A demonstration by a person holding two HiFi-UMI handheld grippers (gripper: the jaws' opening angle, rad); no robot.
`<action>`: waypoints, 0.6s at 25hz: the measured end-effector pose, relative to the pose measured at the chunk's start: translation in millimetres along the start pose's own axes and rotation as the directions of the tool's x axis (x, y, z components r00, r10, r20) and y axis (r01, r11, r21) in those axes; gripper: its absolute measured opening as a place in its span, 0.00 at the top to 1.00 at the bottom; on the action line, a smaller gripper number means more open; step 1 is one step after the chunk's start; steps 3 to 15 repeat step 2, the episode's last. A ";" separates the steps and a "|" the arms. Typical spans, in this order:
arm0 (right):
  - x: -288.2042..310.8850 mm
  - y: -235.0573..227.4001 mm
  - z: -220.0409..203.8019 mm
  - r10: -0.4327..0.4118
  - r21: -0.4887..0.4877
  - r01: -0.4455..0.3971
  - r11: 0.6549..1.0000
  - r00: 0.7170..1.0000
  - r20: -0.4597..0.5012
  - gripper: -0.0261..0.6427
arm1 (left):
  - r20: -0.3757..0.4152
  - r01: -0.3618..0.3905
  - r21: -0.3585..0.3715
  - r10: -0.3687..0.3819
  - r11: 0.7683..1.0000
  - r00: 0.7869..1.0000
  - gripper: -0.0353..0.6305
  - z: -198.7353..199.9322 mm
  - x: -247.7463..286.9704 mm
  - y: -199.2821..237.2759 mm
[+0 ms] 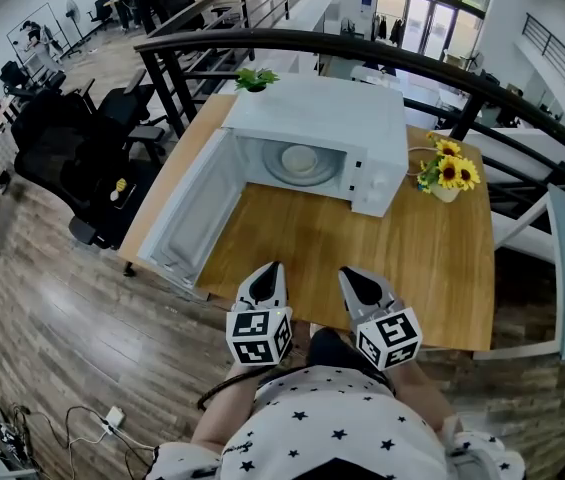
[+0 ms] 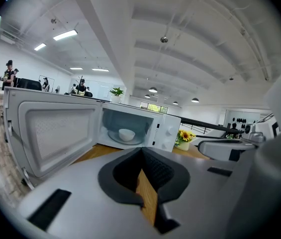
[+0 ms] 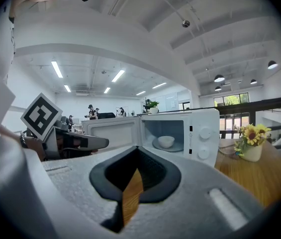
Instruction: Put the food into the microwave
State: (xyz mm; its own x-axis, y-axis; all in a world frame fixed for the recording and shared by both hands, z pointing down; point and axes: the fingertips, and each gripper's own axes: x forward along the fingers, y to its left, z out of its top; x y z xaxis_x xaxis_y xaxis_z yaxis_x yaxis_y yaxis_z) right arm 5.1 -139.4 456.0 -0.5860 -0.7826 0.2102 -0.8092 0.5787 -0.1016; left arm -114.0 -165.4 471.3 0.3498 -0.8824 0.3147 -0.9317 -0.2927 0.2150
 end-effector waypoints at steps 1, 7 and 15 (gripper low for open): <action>0.5 -0.7 0.7 0.000 0.000 0.000 1.000 1.000 0.000 0.95 | 0.000 -0.002 0.001 0.002 1.000 1.000 0.94 0.3 0.5 0.0; 1.1 -1.4 1.5 0.001 -0.001 -0.001 1.000 1.000 0.001 0.95 | -0.001 -0.004 0.002 0.004 1.000 1.000 0.94 0.5 0.9 0.0; 1.1 -1.4 1.5 0.001 -0.001 -0.001 1.000 1.000 0.001 0.95 | -0.001 -0.004 0.002 0.004 1.000 1.000 0.94 0.5 0.9 0.0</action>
